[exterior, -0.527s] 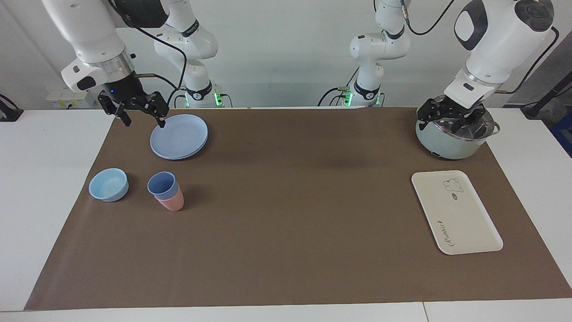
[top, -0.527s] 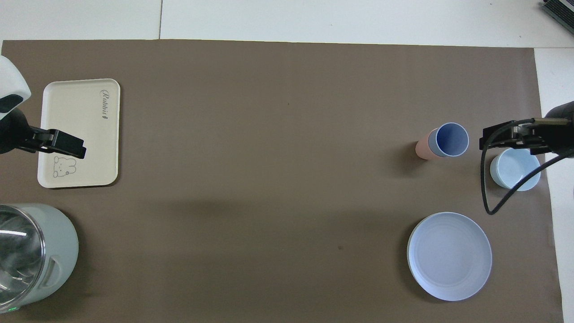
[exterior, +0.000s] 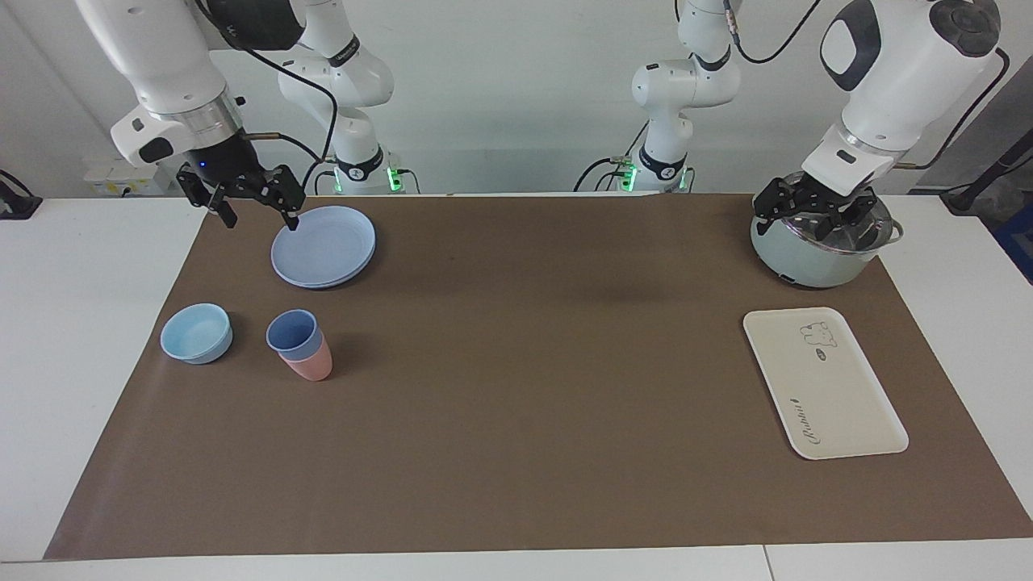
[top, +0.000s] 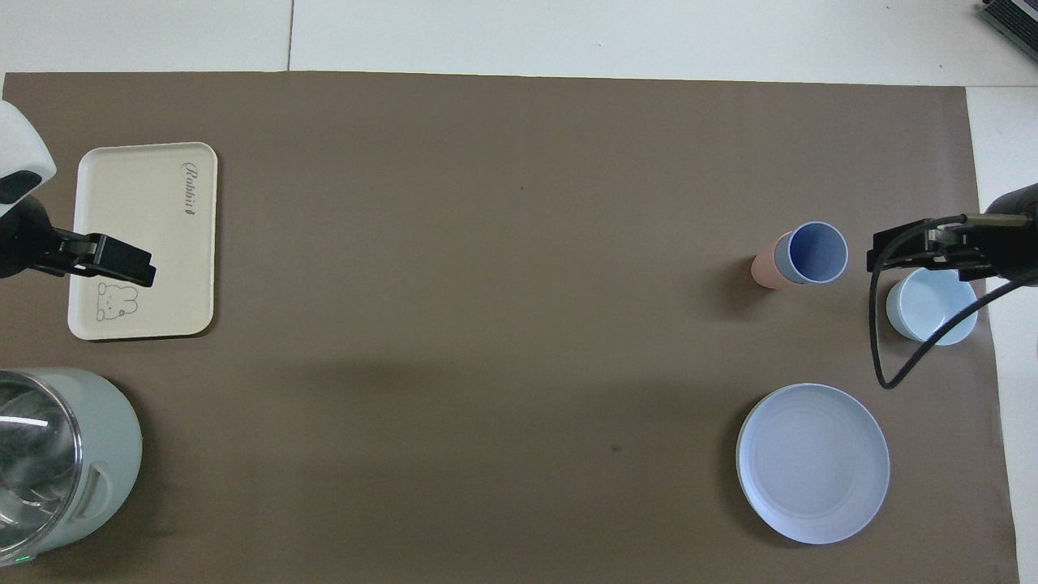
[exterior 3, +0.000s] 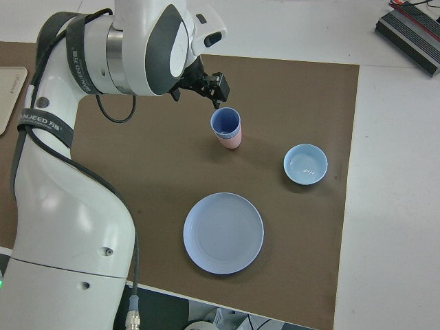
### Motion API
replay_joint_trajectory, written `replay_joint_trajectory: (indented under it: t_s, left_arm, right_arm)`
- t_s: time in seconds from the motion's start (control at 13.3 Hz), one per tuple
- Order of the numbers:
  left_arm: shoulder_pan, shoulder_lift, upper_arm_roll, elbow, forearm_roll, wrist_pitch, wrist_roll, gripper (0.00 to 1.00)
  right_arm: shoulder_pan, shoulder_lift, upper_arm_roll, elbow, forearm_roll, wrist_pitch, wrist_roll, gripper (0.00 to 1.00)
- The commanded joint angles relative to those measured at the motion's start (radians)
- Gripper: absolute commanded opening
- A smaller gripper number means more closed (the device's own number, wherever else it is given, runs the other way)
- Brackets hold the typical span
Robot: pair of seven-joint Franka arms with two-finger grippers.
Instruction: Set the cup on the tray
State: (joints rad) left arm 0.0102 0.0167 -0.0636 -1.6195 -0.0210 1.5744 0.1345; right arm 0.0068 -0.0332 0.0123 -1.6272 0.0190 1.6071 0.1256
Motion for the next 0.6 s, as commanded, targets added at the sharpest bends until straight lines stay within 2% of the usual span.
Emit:
replay_joint_trajectory:
  t_s: [0.0, 0.08, 0.38, 0.53]
  left_arm:
    - [0.007, -0.031, -0.004, -0.039, 0.015, 0.009, -0.010, 1.00]
    - [0.007, -0.031, -0.005, -0.037, 0.015, 0.009, -0.010, 1.00]
    - [0.007, -0.031, -0.004, -0.037, 0.015, 0.009, -0.010, 1.00]
    - [0.007, -0.031, -0.005, -0.037, 0.015, 0.009, -0.010, 1.00]
  right_arm:
    - [-0.021, -0.027, 0.005, -0.028, 0.032, 0.008, -0.005, 0.98]
    - [-0.028, -0.027, 0.003, -0.030, 0.032, 0.020, 0.037, 0.93]
    - [-0.096, 0.024, 0.003, -0.026, 0.033, 0.079, 0.253, 0.89]
    - [-0.132, 0.064, 0.003, -0.025, 0.074, 0.118, 0.361, 0.86]
